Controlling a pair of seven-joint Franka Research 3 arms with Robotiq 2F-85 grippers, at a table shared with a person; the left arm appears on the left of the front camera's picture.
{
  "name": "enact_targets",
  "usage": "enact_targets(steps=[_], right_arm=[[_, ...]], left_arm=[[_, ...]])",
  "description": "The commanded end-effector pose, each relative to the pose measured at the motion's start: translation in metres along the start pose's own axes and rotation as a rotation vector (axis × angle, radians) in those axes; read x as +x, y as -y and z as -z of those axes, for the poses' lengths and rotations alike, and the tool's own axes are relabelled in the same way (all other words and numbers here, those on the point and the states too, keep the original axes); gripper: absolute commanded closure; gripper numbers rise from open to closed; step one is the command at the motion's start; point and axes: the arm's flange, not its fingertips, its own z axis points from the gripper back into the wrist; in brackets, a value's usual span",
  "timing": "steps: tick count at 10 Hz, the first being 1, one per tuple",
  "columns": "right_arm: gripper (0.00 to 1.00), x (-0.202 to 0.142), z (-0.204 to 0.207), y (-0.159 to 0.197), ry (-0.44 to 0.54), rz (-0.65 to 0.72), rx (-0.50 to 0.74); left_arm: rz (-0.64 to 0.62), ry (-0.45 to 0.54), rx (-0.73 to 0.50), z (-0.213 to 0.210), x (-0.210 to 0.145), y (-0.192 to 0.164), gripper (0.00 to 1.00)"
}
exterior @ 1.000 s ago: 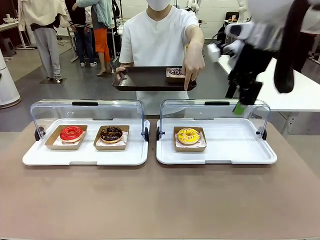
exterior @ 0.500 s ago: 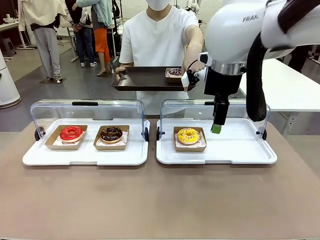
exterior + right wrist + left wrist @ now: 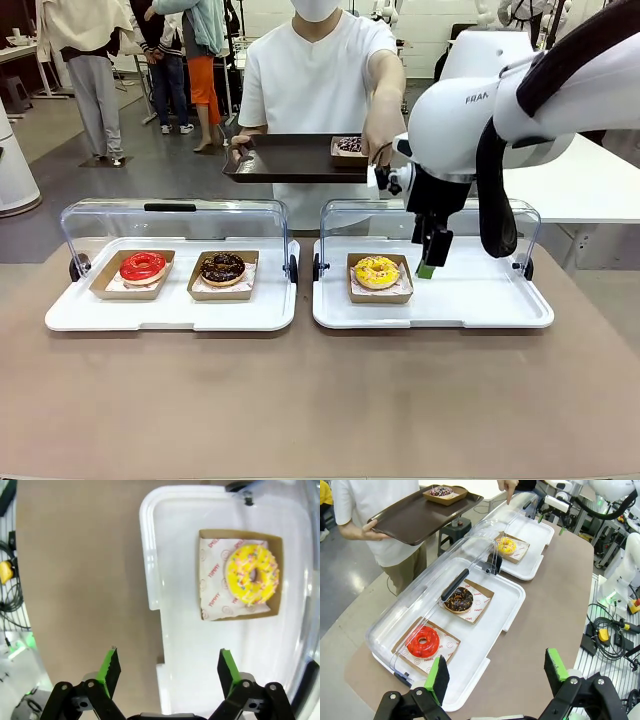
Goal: Provide the desired donut to the person.
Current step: Pick up and lift the Paper togo box containing the Donut pointed at by the person.
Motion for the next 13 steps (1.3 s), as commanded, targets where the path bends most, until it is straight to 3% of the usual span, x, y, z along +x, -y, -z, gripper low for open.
enact_targets(steps=[1, 9, 13], right_arm=[[0.0, -0.003, 0.008, -0.006, 0.025, -0.038, 0.032], [0.0, -0.001, 0.007, -0.003, -0.002, -0.022, 0.019], [0.0, 0.015, 0.058, 0.019, -0.06, 0.046, 0.056]], left_arm=[[0.0, 0.002, 0.001, 0.001, 0.001, 0.0, 0.0], [0.0, 0.002, 0.001, 0.001, 0.001, 0.0, 0.0], [0.0, 0.002, 0.001, 0.001, 0.001, 0.0, 0.0]])
